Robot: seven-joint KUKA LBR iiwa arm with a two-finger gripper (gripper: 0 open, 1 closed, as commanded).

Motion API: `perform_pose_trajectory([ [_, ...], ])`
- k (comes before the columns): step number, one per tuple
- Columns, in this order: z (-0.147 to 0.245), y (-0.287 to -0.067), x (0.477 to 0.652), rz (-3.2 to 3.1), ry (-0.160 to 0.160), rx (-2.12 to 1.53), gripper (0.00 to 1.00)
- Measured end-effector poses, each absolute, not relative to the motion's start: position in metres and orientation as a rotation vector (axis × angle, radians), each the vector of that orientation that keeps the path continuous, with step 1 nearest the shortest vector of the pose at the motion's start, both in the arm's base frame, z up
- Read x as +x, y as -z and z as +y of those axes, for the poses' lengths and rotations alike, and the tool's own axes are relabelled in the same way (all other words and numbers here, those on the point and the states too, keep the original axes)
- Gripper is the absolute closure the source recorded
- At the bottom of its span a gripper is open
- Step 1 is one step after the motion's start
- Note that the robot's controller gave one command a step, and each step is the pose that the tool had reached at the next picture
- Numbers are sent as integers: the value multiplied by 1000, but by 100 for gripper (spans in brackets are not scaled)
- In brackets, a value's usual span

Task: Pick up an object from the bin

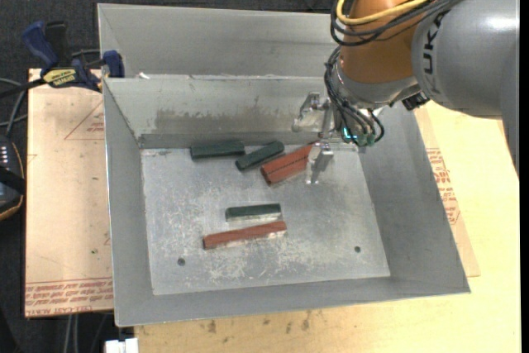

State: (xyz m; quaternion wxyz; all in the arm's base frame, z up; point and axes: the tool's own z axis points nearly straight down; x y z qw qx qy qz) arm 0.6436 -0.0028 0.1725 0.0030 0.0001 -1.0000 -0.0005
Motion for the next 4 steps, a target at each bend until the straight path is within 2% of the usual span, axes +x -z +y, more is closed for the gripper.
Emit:
perform_pose_trajectory([
  [1,-3,-177,645,-3144,2,0,0],
  [2,-9,-84,658,-3169,4,61,100],
  [3,-9,-84,658,-3169,4,61,100],
  [4,-8,-208,642,-3144,1,100,100],
])
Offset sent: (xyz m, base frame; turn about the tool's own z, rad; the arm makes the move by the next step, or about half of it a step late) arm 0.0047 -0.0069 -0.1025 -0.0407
